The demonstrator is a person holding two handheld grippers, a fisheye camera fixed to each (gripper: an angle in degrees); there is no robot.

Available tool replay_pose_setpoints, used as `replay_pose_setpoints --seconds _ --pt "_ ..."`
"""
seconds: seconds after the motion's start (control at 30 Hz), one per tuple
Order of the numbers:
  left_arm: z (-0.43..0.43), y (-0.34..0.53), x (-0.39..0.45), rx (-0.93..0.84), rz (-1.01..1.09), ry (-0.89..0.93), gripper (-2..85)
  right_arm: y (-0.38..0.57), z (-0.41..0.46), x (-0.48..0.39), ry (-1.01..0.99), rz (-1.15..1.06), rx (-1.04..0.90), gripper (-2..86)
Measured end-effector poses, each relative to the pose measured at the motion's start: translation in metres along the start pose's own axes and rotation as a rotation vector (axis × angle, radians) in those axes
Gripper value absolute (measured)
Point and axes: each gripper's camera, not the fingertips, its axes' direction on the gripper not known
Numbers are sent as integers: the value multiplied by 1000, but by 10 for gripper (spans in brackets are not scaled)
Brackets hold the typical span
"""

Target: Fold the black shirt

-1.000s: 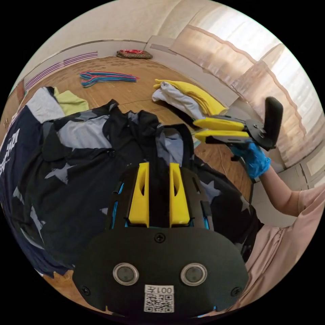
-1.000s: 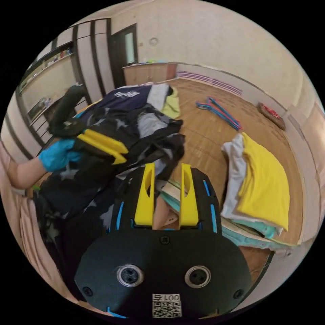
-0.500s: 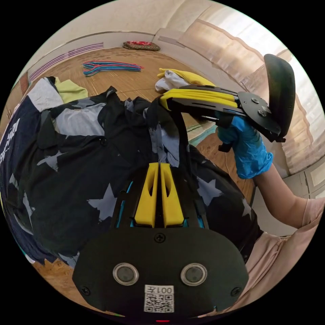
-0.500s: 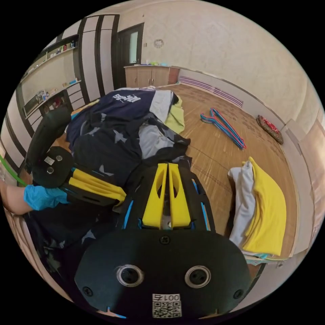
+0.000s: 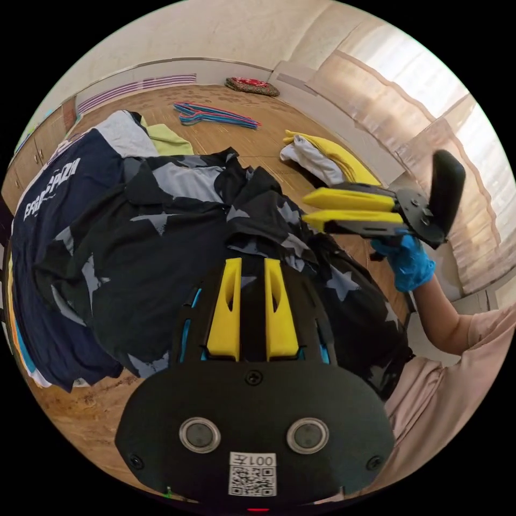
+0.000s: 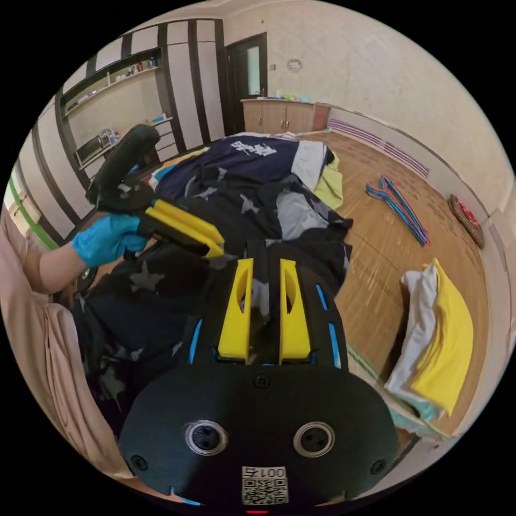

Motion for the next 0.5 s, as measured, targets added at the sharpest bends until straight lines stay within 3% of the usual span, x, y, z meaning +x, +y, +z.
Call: replay_pose_setpoints --seconds 0.23,0.5 --pt "42 -34 12 -87 73 -178 62 20 31 -35 132 65 -201 86" --pt "40 -40 33 -63 80 -269 -9 11 48 -32 144 78 -274 18"
